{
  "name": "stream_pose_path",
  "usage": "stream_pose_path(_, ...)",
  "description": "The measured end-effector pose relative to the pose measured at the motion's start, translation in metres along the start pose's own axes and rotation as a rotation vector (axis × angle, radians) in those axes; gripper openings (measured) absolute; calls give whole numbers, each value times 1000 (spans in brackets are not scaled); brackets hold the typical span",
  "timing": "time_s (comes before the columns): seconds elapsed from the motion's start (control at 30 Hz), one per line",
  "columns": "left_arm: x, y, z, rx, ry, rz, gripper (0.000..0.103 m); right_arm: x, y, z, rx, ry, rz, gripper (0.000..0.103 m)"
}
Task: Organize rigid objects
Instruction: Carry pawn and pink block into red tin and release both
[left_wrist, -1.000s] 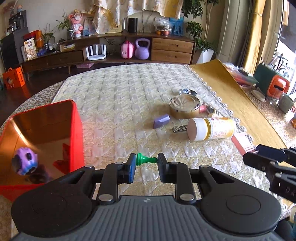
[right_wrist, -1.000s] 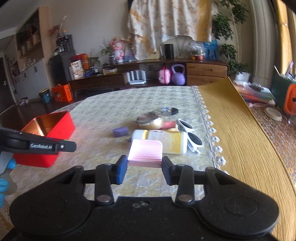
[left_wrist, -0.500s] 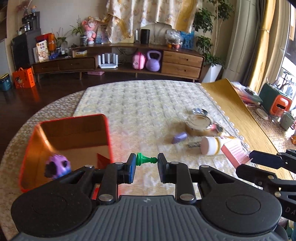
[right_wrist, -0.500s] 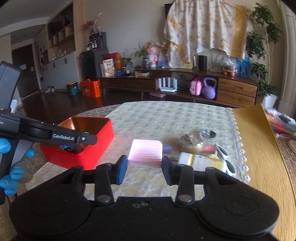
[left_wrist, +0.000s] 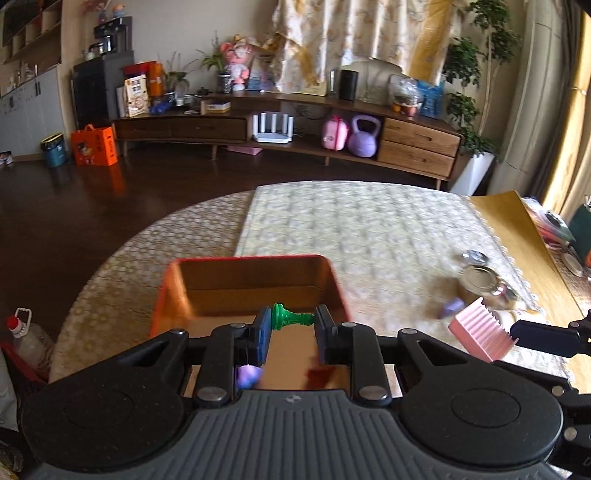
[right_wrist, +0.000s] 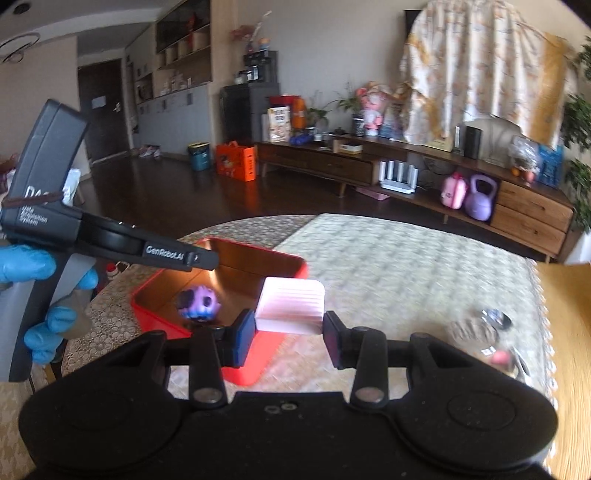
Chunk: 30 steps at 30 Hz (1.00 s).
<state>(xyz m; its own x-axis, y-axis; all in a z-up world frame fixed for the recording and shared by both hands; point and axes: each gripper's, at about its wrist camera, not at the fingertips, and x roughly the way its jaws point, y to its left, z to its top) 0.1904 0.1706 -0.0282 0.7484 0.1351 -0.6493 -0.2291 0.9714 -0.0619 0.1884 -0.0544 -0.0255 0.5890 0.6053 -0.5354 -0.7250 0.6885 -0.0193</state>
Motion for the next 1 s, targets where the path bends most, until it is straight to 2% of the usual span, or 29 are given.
stream_pose_path(0.43,53,41,22,0,38,20,24,80,32,26,-71,94,30,40)
stream_pose_path(0.8,117,58,28,13,137,43,24,150,44,28,-148,199,16,40)
stream_pose_path(1.0,143,59,28,33,199,53,24,172,50,22,-187,252,12,40)
